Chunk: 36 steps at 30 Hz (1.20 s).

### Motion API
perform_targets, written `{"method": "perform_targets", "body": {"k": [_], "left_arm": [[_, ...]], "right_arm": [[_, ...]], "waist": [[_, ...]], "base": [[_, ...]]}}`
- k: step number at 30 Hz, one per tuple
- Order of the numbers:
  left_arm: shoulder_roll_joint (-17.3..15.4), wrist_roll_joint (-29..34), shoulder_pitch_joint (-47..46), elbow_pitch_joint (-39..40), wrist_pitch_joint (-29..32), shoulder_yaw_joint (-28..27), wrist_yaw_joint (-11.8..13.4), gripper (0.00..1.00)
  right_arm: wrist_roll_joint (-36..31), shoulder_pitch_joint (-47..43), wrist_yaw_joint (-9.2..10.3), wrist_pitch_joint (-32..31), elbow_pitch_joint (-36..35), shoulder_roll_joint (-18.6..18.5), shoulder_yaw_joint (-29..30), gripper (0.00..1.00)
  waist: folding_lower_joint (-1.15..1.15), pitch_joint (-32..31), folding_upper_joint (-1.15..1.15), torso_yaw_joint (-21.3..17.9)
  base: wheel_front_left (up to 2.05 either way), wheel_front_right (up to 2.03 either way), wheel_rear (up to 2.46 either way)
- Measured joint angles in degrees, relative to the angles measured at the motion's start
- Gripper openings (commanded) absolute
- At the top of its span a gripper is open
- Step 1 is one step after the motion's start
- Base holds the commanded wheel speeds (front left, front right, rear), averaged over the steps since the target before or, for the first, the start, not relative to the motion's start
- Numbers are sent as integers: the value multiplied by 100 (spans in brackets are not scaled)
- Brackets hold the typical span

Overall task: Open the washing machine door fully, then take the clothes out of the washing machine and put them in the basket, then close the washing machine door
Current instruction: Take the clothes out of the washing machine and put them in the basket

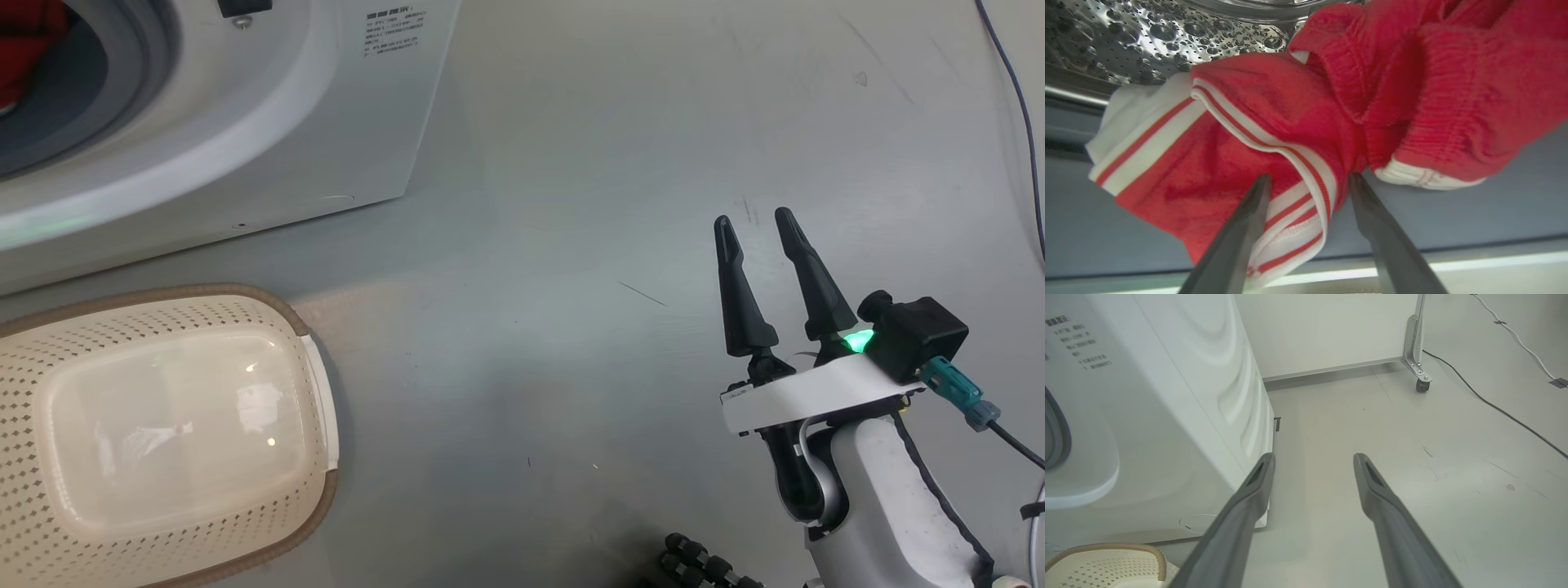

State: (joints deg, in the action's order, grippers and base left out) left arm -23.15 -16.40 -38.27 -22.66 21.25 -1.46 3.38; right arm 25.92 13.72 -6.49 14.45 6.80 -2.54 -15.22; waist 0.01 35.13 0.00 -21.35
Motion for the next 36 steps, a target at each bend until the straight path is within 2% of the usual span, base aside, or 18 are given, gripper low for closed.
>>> {"method": "perform_targets", "body": {"k": [4, 14, 15, 16, 17, 24, 36], "left_arm": [[-7, 0, -191, -192, 103, -52, 92, 100], [-19, 9, -647, -495, 189, -101, 144, 100], [-19, 9, -673, -530, 189, -101, 144, 90], [-19, 9, -700, -571, 197, -100, 145, 20], [-19, 9, -723, -613, 197, -100, 145, 0], [-8, 9, -814, -766, 75, -103, 145, 0], [171, -25, -821, -1132, -611, -124, 102, 0]], "right_arm": [[92, 9, 0, 0, -1, 1, -19, 100], [180, 129, 0, 0, -10, 2, -104, 100], [190, 135, 0, 0, -10, 3, -108, 100], [208, 140, 0, 0, -10, 3, -110, 100], [225, 142, 0, 0, -10, 3, -110, 100], [230, 203, 2, 0, -4, 3, -109, 100], [218, 229, 8, 0, 99, 3, -12, 100]], "waist": [[0, 46, 0, -14], [0, 144, 0, -48], [0, 151, 0, -52], [0, 156, 0, -55], [0, 160, 0, -58], [0, 151, 0, -53], [0, -109, 0, 70]], "base": [[0, 0, 0], [0, 0, 0], [0, 0, 0], [0, 0, 0], [0, 0, 0], [0, 0, 0], [0, 0, 0]]}}
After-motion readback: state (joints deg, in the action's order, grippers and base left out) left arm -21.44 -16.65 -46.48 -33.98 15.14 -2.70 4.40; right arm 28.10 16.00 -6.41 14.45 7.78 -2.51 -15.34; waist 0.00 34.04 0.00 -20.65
